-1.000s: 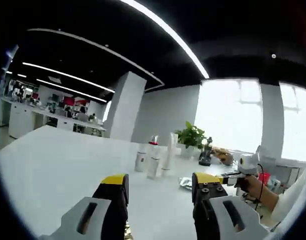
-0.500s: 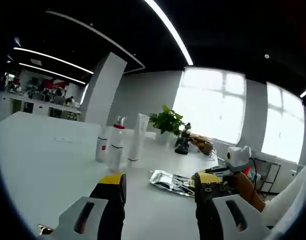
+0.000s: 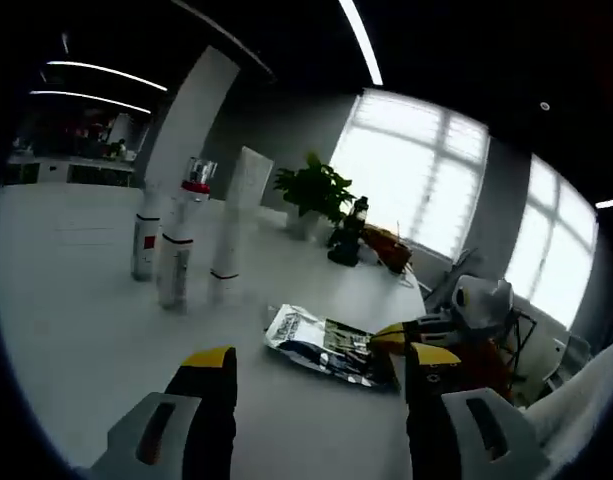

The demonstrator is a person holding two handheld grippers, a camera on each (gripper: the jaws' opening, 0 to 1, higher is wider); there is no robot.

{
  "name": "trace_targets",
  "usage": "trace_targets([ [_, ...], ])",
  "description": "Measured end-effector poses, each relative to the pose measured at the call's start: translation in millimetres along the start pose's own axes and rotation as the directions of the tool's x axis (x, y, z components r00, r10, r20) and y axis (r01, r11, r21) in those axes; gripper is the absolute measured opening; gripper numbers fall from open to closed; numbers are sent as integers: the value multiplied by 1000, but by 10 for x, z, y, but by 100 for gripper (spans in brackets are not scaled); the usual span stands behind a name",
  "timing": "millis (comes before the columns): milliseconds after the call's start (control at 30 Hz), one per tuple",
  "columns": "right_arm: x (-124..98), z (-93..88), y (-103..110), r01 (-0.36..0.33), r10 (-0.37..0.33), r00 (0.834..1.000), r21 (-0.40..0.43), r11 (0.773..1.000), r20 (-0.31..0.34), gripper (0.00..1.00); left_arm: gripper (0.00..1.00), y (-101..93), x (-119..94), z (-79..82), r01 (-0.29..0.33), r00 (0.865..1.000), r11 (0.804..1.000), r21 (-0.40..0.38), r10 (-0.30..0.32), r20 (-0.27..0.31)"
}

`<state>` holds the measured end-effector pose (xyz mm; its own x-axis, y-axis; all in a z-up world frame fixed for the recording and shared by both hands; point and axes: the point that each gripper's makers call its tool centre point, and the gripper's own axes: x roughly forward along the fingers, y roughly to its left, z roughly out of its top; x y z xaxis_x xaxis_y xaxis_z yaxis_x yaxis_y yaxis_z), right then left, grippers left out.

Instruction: Arrange the skincare products in the storage area until every visible bottle or jar stands upright without overlapping.

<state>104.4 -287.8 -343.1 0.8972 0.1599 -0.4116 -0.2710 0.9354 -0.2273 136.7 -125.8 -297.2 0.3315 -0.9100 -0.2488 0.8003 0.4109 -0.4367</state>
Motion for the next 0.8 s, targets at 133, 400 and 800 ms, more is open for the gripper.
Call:
trace_targets([
  [133,1,8,20,-3,5,1000,-61,998,28,0,69,38,164,6,38,999,991,-130,-38,0],
  [400,40,35,56,-63,68,994,-56,996,88,0,67,102,393,-21,109,992,931,-347,-124,-22],
  [800,59,64,154,-102,108,989,-55,993,104,0,60,34,472,-32,165,982,878,-449,-187,-5],
])
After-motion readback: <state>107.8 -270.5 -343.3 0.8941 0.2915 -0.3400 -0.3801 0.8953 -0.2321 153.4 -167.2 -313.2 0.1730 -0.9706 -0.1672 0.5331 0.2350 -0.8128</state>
